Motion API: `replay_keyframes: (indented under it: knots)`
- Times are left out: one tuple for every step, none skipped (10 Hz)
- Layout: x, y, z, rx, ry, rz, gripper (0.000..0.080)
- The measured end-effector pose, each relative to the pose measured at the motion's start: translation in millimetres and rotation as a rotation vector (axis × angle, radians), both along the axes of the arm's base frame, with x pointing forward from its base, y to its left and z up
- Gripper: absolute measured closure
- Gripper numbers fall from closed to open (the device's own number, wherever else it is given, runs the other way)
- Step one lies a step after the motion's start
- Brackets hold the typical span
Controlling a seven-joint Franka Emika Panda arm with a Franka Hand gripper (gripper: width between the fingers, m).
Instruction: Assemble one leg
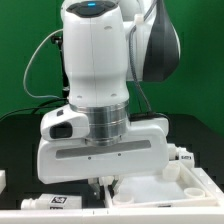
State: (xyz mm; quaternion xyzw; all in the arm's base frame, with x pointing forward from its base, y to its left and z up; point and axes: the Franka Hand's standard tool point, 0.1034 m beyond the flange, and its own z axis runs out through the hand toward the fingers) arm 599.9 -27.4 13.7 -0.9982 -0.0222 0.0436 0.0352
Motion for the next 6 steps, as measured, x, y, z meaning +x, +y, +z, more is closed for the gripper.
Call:
replay_keyframes:
  knots:
    - [-1.0, 1.5, 0.1, -0.005, 0.005, -0.057, 0.0745]
    - [0.4, 5.5, 0.2, -0.013, 0.01, -0.115, 0.0745]
    - [0.6, 5.8, 0.3, -0.032, 0.031, -0.149, 0.0745]
    - [0.5, 5.8, -0.3, -0.056, 0.027, -0.217, 0.0735]
    - [0.4, 5.7, 0.3, -0.083, 0.026, -0.212, 0.0731]
    - [0.3, 5.4, 0.3, -0.084, 0.026, -0.204, 0.0731]
